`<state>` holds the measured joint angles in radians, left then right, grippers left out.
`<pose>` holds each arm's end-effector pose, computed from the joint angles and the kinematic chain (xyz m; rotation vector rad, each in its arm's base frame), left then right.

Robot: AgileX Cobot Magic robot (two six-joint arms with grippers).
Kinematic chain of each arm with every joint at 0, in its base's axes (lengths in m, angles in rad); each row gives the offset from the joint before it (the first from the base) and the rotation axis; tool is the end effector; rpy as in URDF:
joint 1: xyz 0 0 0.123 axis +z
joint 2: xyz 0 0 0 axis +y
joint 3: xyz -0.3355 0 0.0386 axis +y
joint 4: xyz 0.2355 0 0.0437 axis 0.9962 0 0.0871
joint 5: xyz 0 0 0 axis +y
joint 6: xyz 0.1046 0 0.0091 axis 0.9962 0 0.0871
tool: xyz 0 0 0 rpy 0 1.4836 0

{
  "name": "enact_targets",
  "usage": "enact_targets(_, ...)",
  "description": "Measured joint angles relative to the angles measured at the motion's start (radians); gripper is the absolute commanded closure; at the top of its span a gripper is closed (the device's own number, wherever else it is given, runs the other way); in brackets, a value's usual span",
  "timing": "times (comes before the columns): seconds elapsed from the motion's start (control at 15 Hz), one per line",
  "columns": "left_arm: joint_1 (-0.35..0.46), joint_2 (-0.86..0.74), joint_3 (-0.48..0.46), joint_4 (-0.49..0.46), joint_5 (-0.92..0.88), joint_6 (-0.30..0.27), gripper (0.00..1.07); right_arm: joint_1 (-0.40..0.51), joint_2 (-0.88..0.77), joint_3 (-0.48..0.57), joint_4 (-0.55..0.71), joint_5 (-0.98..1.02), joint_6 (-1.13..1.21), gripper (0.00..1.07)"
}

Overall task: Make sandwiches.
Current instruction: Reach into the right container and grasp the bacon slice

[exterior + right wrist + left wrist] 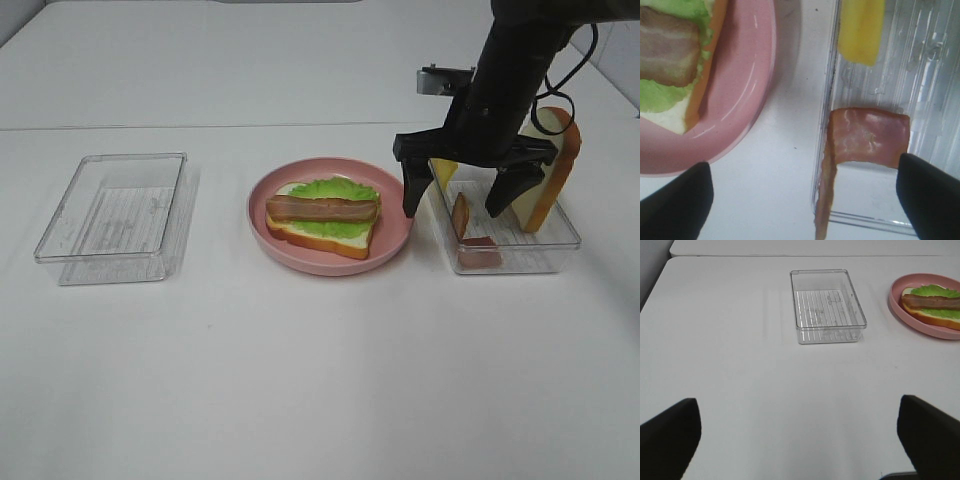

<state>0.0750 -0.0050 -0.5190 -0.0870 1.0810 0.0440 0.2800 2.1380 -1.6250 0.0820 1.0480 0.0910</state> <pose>-0.0595 -0.0125 0.2683 -0.0253 2.0375 -0.0293 0.4301 0.1314 0.2035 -0.2313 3.0480 0.1371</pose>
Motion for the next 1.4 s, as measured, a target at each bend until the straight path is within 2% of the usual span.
enact_targets(0.27,0.0,0.0,0.0,0.0,0.0,0.0,0.04,0.0,0.03,0.0,-0.003,0.004,0.0,0.21)
enact_targets(0.4,0.0,0.0,0.0,0.0,0.0,0.0,0.04,0.0,0.03,0.0,-0.004,0.004,0.0,0.35)
enact_targets(0.53,0.0,0.0,0.0,0.0,0.0,0.0,0.04,0.0,0.03,0.0,-0.004,0.004,0.0,0.43)
enact_targets(1.0,0.0,0.0,0.0,0.0,0.0,0.0,0.04,0.0,0.03,0.0,-0.01,0.031,0.0,0.45)
enact_targets(1.2,0.0,0.0,0.0,0.0,0.0,0.0,0.04,0.0,0.03,0.0,-0.01,0.042,0.0,0.61)
enact_targets(1.4,0.0,0.0,0.0,0.0,0.0,0.0,0.04,0.0,0.03,0.0,-0.01,0.049,0.0,0.65)
